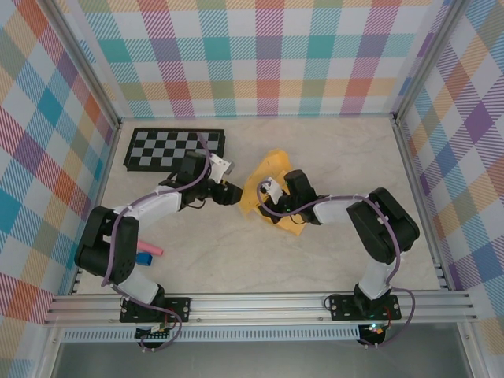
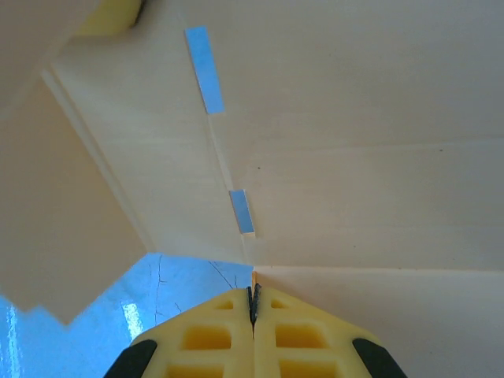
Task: Fold the paper box
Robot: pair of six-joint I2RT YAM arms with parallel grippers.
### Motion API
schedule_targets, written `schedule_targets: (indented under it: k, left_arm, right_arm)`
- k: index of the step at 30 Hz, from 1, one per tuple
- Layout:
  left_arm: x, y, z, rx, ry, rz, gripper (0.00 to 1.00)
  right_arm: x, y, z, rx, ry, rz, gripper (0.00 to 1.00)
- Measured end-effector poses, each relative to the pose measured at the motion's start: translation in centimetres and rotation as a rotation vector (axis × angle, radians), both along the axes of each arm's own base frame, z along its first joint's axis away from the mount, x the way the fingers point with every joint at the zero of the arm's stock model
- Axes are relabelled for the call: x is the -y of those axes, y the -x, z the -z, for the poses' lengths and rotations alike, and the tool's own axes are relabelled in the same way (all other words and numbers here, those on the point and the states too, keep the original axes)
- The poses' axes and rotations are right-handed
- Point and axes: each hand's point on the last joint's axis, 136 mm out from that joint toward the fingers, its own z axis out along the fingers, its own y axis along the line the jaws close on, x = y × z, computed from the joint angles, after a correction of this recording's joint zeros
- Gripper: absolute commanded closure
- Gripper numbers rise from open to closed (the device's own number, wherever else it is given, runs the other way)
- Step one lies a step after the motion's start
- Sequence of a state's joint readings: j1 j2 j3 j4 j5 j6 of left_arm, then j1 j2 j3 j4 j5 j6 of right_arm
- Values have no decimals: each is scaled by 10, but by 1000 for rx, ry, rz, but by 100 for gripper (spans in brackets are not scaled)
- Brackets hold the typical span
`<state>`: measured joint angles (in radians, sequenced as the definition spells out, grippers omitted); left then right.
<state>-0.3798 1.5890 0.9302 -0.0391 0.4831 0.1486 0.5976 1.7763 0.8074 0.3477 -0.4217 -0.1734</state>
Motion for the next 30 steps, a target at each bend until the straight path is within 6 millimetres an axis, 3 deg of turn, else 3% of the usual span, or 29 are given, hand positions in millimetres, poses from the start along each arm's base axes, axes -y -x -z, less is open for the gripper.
schedule_targets:
  k: [7,14,19,25,30]
  left_arm:
    - [18,6,2,-5,11,27,28]
    - [17,3,3,-18,15,-7,27]
    - [22,15,-5,-7,32,72,26]
    - [12,33,-28,50,30,179,25]
    - [-6,45,-32,70,-20,214,23]
  right_arm:
    - [2,-3,2,18,19,24,97]
    - [5,-5,6,33,26,42,97]
    - [4,-8,3,55,17,47,99]
    - [3,-9,0,83,14,35,100]
    - [3,-9,0,92,12,31,100]
